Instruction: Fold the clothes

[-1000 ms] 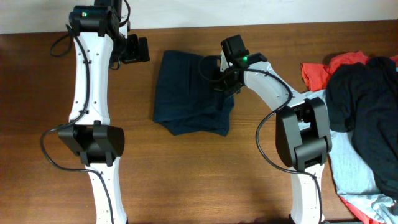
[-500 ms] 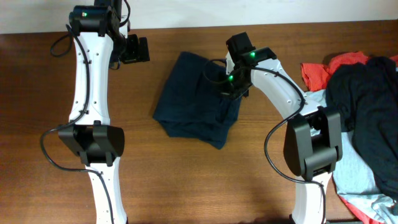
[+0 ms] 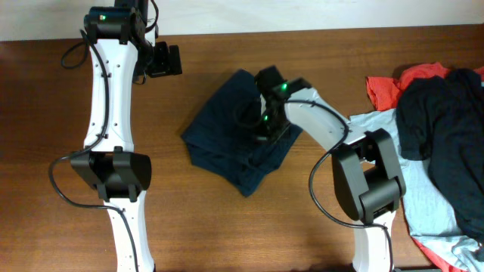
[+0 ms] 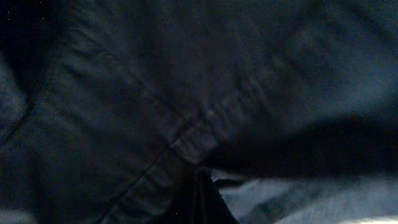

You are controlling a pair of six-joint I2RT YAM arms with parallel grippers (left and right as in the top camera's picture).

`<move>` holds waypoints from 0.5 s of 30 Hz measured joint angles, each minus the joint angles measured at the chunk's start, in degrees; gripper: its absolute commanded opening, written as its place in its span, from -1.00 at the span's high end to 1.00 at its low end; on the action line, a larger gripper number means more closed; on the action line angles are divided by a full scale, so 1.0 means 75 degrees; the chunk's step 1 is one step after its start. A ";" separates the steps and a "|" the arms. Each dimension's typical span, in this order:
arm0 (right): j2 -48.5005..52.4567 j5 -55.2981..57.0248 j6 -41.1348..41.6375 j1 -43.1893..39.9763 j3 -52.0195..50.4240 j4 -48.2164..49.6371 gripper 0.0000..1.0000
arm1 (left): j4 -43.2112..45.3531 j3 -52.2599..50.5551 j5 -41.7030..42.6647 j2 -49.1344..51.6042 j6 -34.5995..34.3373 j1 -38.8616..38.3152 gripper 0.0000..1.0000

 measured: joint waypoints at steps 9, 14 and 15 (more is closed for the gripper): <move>-0.0003 0.0003 -0.0242 -0.0020 -0.0431 -0.1005 0.41 | 0.0000 0.0000 0.0000 0.0000 0.0000 0.0000 -0.98; -0.0038 0.0099 -0.1035 -0.0076 0.0621 -0.2366 -0.09 | 0.0003 0.0000 0.0000 0.0000 0.0000 0.0000 -0.99; -0.0073 0.0117 -0.1189 -0.0076 0.0918 -0.2588 -0.13 | 0.0000 0.0000 0.0003 0.0000 0.0000 0.0000 -0.98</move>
